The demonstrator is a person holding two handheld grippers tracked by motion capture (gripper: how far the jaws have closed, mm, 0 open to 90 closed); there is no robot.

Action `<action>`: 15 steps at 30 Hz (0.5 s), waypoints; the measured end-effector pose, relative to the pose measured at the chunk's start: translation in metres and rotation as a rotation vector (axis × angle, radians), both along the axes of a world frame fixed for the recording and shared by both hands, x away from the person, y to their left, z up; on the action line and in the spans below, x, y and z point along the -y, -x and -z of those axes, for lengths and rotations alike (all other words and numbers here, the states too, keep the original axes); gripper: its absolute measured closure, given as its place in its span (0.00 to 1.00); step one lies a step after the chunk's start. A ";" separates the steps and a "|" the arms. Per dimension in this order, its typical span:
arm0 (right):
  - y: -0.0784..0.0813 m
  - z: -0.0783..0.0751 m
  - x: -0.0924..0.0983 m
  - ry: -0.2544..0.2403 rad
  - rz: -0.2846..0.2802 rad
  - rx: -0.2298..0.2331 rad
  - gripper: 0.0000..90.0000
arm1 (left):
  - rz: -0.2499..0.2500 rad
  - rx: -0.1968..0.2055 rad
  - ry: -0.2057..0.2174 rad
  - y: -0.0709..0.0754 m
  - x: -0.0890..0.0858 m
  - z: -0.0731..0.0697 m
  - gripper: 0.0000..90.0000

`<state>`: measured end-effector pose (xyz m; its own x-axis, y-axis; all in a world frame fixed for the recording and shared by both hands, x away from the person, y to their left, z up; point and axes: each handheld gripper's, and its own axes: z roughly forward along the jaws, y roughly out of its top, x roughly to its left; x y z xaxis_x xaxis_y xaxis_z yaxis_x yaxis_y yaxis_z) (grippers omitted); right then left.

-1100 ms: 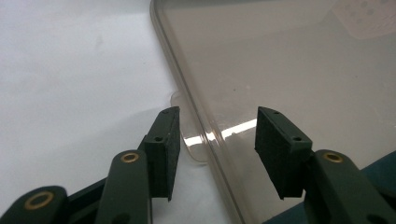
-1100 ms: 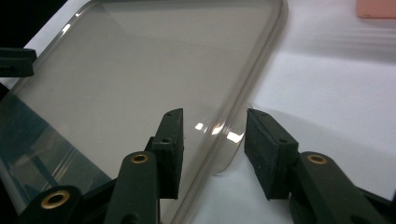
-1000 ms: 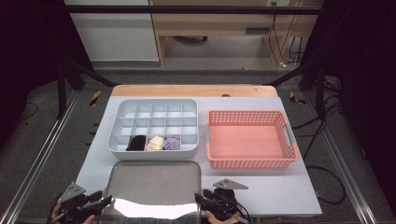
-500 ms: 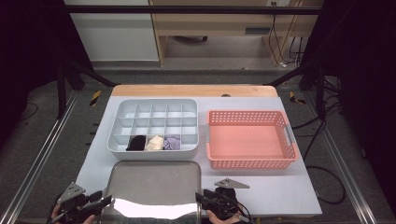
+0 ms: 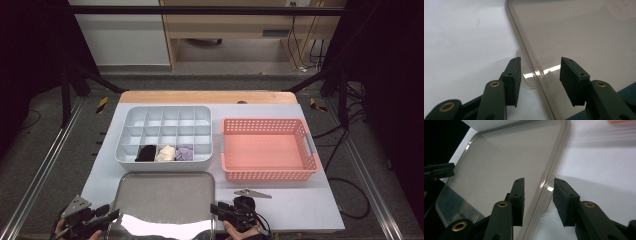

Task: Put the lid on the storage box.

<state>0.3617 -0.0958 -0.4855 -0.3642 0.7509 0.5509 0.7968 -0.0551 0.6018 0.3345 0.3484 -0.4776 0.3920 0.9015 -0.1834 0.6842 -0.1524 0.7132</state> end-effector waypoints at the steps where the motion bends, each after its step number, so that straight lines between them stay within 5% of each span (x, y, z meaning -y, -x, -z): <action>1: 0.000 -0.001 0.000 0.002 -0.004 0.010 0.69 | -0.001 0.000 0.000 0.000 0.000 0.000 0.57; 15: 0.006 -0.025 0.003 -0.080 -0.005 0.088 0.67 | -0.009 -0.003 0.028 0.000 -0.001 0.000 0.55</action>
